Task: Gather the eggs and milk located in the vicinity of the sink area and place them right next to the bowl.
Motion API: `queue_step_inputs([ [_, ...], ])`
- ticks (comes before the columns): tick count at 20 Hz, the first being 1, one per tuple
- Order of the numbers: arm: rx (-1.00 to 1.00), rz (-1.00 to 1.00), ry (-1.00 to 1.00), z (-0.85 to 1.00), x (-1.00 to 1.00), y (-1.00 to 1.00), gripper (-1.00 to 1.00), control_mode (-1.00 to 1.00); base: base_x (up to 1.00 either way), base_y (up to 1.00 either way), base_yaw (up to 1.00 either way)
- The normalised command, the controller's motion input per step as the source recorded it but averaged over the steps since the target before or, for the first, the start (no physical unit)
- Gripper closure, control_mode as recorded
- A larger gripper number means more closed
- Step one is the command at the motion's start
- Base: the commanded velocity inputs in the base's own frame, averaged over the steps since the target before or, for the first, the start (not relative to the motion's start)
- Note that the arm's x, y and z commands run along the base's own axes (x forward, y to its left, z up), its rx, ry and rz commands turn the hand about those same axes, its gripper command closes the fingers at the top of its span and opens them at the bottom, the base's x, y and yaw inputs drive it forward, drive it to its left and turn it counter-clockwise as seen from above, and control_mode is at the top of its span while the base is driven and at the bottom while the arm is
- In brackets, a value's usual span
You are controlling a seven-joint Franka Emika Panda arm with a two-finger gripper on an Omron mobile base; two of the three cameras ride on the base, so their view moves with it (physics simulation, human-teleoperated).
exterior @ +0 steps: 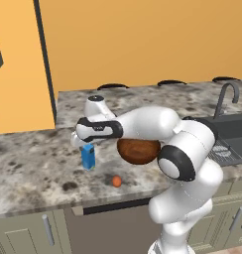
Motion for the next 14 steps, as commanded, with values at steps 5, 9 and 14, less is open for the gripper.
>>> queue_step_inputs([
  [5, 0.0, 0.0, 0.0, 0.0, 0.06, 0.3, -1.0, -1.0, 0.0, 0.0, 0.0],
  [9, -0.01, 0.0, 0.0, 0.0, 0.04, 0.07, -1.0, -1.0, 0.0, 0.0, 0.0],
  [14, -0.02, 0.0, 0.0, -0.02, 0.04, 0.0, -1.0, -1.0, 0.0, 0.0, 0.0],
])
